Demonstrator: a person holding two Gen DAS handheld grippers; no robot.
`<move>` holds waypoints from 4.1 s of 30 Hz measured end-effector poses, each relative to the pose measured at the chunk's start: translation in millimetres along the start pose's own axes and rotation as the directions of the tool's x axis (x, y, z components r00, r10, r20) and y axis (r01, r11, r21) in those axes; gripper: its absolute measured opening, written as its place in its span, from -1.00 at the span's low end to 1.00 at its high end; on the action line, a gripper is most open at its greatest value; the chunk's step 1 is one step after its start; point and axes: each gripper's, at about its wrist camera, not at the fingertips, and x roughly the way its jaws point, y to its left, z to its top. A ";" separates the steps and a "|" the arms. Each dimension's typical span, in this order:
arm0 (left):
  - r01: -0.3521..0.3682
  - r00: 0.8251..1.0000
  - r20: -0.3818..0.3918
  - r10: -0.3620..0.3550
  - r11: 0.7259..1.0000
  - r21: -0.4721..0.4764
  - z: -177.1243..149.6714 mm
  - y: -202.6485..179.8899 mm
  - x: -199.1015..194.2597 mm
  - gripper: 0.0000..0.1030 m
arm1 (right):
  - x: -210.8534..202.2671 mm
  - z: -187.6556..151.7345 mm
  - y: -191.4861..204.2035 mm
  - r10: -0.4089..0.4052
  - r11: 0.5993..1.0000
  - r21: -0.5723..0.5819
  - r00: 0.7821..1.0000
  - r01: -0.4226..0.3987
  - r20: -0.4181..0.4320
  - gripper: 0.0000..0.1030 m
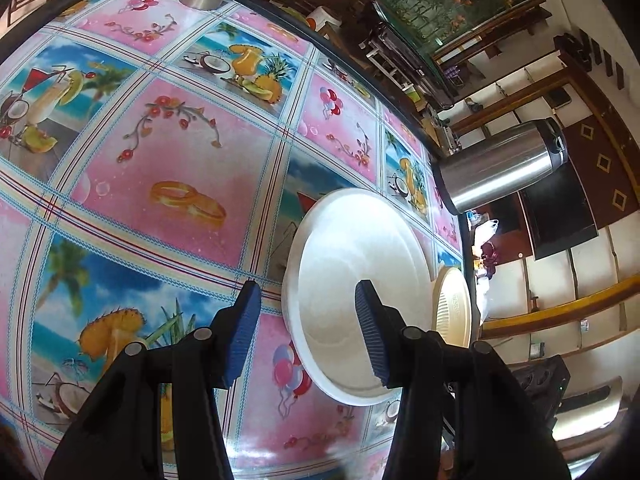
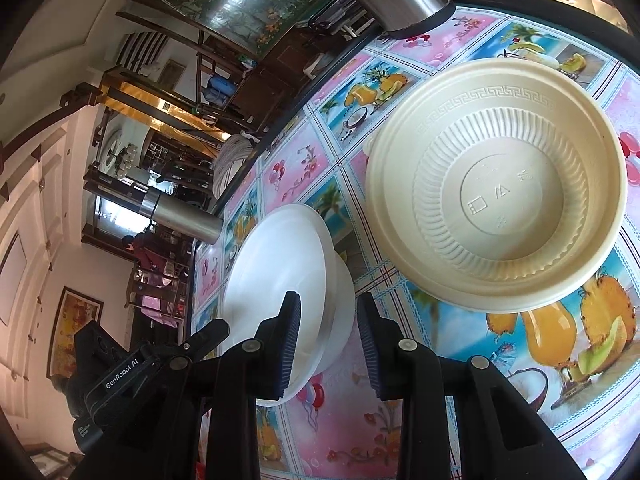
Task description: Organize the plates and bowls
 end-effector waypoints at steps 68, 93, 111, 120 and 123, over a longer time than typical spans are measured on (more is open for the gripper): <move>-0.077 0.997 -0.020 0.079 0.993 0.094 -89.4 23.6 -55.6 -0.89 | -31.1 -67.0 -17.9 0.027 0.998 0.057 0.994 -0.021 -0.110 -0.87; -0.105 0.994 0.019 0.103 0.976 0.191 -185.2 40.4 -131.1 -0.88 | -103.2 -156.0 -11.0 0.011 0.996 -0.082 0.990 -0.023 -0.138 -0.86; -0.116 0.956 0.283 0.081 0.987 0.112 -189.9 104.2 -287.3 -0.84 | -105.3 -201.8 117.1 0.161 0.940 -0.262 0.962 -0.217 -0.221 -0.87; -0.177 0.928 0.338 0.158 0.984 0.026 -188.8 155.3 -326.5 -0.84 | -65.2 -251.8 186.4 0.173 0.897 -0.336 0.927 -0.288 -0.333 -0.87; -0.183 0.930 0.324 0.173 0.983 0.002 -189.5 169.4 -327.3 -0.84 | -51.9 -267.7 196.2 0.159 0.891 -0.347 0.916 -0.293 -0.367 -0.87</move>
